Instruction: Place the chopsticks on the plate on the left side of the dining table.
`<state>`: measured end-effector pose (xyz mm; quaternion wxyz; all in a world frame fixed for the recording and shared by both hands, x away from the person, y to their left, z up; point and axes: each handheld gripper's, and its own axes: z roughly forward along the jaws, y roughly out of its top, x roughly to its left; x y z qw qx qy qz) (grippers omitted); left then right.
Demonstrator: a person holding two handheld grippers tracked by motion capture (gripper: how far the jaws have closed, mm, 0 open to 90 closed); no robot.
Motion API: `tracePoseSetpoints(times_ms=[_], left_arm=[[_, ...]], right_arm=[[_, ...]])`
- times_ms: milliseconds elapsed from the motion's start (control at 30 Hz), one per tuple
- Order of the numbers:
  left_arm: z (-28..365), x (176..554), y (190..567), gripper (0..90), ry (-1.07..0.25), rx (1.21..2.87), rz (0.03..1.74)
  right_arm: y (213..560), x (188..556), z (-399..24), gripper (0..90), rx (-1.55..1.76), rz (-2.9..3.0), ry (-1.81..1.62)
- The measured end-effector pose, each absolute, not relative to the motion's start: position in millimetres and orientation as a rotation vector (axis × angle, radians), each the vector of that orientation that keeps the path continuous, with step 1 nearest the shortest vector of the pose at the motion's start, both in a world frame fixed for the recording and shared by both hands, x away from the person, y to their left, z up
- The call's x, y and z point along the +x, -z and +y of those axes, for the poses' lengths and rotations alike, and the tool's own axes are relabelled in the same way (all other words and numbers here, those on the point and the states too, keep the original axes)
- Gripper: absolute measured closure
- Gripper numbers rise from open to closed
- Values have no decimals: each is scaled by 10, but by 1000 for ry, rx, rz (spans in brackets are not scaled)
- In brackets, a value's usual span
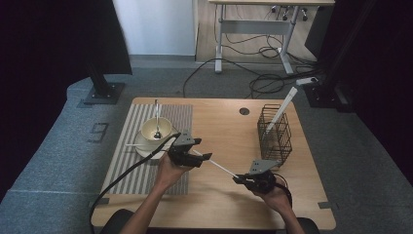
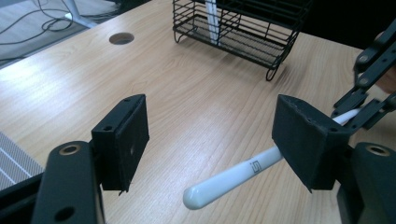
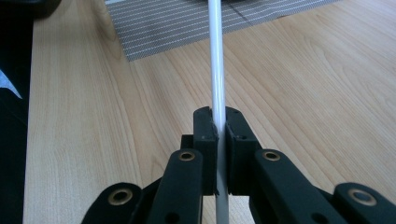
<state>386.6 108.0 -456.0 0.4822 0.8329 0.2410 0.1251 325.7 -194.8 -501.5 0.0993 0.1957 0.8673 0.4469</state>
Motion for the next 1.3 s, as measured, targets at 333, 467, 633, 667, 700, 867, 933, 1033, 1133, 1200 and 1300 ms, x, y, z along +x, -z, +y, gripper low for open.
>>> tracePoseSetpoints(times_ms=[333, 467, 633, 667, 700, 867, 933, 1033, 1133, 1200, 1300], left_arm=[[1120, 3872, 4691, 266, -301, 2040, 610], [1123, 3875, 4731, 264, -296, 2043, 620], [1122, 3876, 4744, 256, -287, 2049, 617], [1125, 3876, 4740, 249, -287, 2049, 617], [1128, 3878, 4736, 236, -281, 2046, 619], [1141, 3886, 4716, 130, -237, 2062, 614], [1134, 3879, 4715, 104, -219, 2080, 607], [1121, 3857, 4721, 100, -185, 2094, 582], [1083, 3828, 4734, 143, -167, 2136, 553], [1041, 3803, 4750, 153, -153, 2179, 510], [958, 3748, 4775, 168, -174, 2236, 444]], right_arm=[[5005, 3259, -1946, 848, 575, 2565, -1328], [5004, 3263, -1946, 848, 569, 2571, -1320], [5005, 3275, -1946, 847, 568, 2578, -1310], [5006, 3278, -1948, 847, 570, 2580, -1305], [5009, 3284, -1951, 848, 575, 2583, -1305], [5000, 3344, -2005, 848, 585, 2617, -1295], [4991, 3369, -2015, 848, 577, 2645, -1279], [4973, 3390, -2005, 848, 552, 2684, -1247], [4950, 3405, -1981, 847, 529, 2712, -1224], [4937, 3421, -1965, 847, 515, 2729, -1212], [4913, 3443, -1947, 847, 495, 2753, -1199]])
